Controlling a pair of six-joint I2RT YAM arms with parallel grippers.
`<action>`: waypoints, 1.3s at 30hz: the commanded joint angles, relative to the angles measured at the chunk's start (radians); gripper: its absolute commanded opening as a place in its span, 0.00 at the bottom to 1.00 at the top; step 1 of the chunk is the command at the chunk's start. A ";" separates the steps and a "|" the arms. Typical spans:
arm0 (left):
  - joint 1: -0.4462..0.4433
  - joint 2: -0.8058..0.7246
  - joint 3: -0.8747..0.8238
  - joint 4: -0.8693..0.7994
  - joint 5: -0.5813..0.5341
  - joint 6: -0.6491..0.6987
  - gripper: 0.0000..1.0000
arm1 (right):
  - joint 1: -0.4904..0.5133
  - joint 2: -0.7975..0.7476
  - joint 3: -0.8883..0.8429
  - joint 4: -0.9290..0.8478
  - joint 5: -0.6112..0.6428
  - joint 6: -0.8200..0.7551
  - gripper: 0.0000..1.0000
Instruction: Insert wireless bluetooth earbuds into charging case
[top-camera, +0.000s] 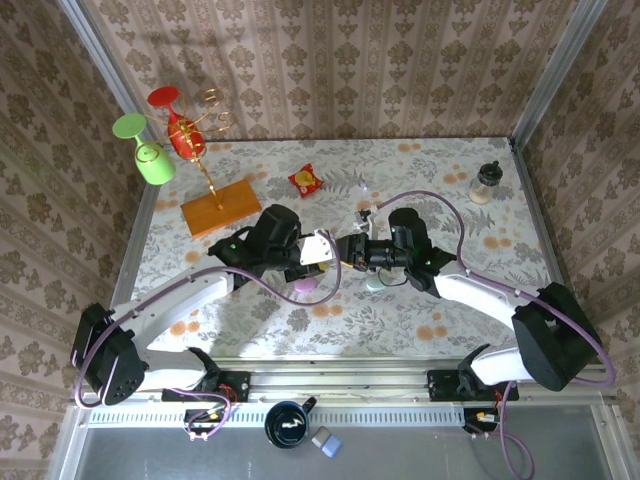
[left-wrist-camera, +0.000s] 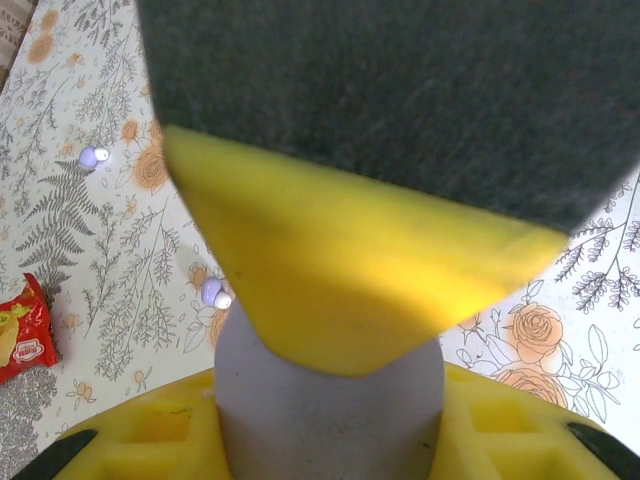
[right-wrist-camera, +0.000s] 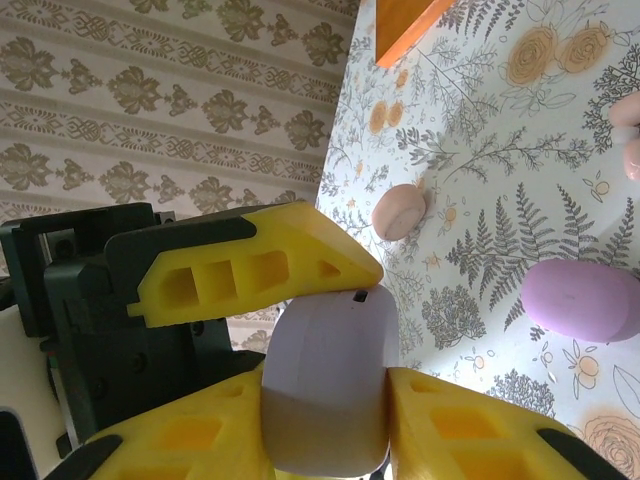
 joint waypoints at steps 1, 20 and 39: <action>-0.008 -0.031 -0.008 0.051 0.019 0.021 0.29 | 0.002 0.015 0.037 -0.003 -0.024 0.015 0.33; 0.109 -0.197 -0.313 0.640 0.174 -0.379 1.00 | -0.164 -0.068 -0.057 0.202 -0.106 0.234 0.18; 0.196 -0.042 -0.409 1.317 0.485 -0.752 0.89 | -0.182 -0.024 -0.063 0.767 -0.186 0.755 0.06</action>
